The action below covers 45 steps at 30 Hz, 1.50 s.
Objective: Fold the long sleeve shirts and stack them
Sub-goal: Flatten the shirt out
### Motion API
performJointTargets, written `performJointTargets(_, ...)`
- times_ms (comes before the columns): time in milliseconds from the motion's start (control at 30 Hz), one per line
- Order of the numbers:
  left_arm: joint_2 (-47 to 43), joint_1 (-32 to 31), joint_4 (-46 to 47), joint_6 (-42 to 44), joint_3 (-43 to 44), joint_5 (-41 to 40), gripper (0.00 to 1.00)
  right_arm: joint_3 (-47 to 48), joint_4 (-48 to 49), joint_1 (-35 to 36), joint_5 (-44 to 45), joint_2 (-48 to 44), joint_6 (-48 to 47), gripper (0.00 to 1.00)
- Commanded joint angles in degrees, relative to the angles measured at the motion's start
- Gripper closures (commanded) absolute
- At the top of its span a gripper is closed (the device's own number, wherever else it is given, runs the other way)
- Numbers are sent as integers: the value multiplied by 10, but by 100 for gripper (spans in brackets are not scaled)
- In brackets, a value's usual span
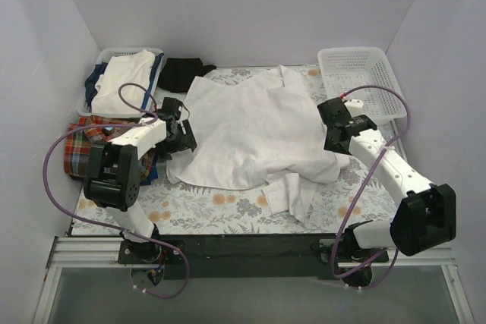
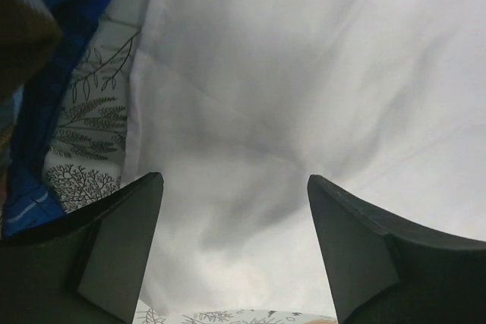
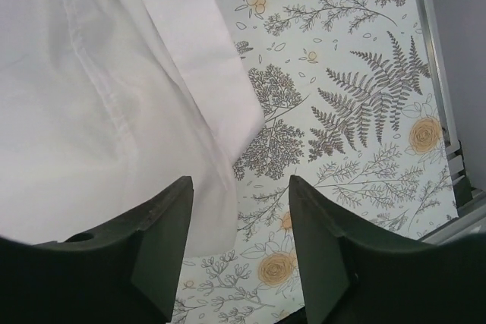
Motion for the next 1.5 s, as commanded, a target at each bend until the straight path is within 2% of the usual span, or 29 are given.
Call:
performJointTargets(0, -4, -4, 6, 6, 75, 4, 23, 47, 6, 1, 12, -25, 14, 37)
performJointTargets(67, 1, -8, 3, 6, 107, -2, 22, 76, 12, 1, 8, -11, 3, 37)
performJointTargets(200, 19, -15, 17, 13, 148, 7, 21, 124, 63, 2, -81, 45, -51, 37)
performJointTargets(400, 106, -36, 31, 8, 192, 7, 21, 199, 96, 10, -222, 190, -91, 37)
performJointTargets(533, 163, -42, 33, 10, 242, -5, 21, 248, 106, 13, -280, 293, -98, 36)
performJointTargets(767, 233, -43, 12, 17, 295, -74, 20, 333, 112, 13, -309, 407, -112, 35)
performJointTargets(1000, 231, -42, 9, 14, 267, -95, 18, 432, 102, 10, -320, 517, -131, 35)
performJointTargets(1200, 238, -36, -1, 19, 272, -104, 16, 611, 84, 2, -329, 629, -149, 35)
performJointTargets(1333, 251, -26, 1, 13, 305, -92, 12, 705, 94, -1, -323, 667, -175, 34)
performJointTargets(1467, 268, -25, 4, 24, 353, -81, 10, 700, 138, -6, -296, 633, -189, 33)
